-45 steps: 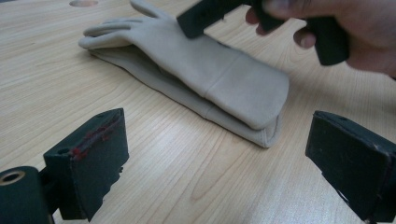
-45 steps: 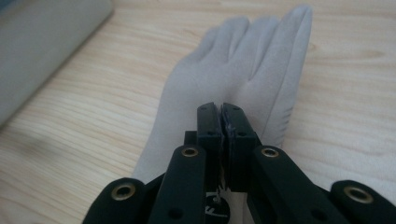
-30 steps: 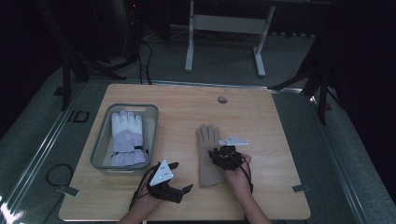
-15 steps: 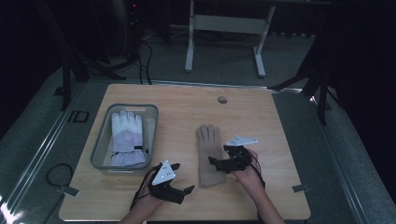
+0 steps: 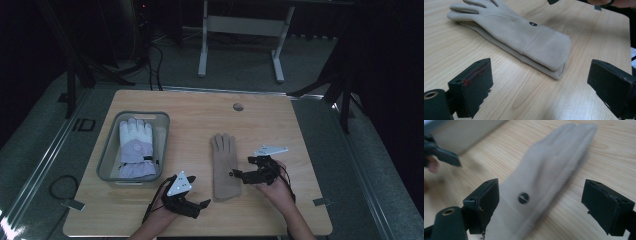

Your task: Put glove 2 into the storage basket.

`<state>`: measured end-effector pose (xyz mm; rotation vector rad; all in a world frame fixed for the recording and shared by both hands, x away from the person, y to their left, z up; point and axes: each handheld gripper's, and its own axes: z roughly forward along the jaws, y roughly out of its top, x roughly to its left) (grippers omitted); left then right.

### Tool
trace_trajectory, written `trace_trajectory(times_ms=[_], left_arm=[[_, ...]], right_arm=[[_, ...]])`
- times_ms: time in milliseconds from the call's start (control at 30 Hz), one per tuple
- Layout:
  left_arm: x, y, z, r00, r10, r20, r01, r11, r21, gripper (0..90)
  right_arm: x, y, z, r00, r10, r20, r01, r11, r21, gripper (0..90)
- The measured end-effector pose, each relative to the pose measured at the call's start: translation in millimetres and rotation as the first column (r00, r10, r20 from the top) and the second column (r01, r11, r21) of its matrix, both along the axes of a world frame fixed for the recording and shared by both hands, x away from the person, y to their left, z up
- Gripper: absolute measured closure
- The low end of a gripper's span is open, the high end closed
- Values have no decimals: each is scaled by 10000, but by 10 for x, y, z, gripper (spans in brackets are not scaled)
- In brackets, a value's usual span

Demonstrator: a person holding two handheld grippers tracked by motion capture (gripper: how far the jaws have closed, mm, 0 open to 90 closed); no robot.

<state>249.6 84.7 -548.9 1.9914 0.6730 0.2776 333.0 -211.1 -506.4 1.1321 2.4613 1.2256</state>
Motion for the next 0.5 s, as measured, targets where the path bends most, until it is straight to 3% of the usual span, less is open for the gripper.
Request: trace_trajectory(times_ms=[67, 100, 200, 300, 367, 500], left_arm=[[0, -25, 8, 9998, -193, 68, 193, 9998, 55, 66], [9, -62, 13, 9995, -299, 48, 298, 9994, 165, 78], [28, -100, 35, 9986, -521, 40, 521, 9985, 148, 110], [55, -130, 58, 9973, -732, -4, 732, 9973, 54, 148], [86, -178, 82, 9959, -907, -56, 907, 9959, -20, 153], [137, -344, 135, 9872, -1594, 76, 1591, 9868, 303, 187]], right_arm=[[13, -34, 15, 10000, 47, 3, -47, 10000, 21, 213], [28, -51, 35, 9990, 158, 410, -141, 9990, -419, 272], [56, -62, 68, 9966, 222, 790, -175, 9980, -599, 315], [131, -71, 109, 9969, 270, 739, -243, 9990, -377, 360], [229, -55, 150, 9973, 131, 718, -110, 9995, -296, 460], [368, -15, 217, 9972, 57, 748, -58, 10000, 15, 509]])
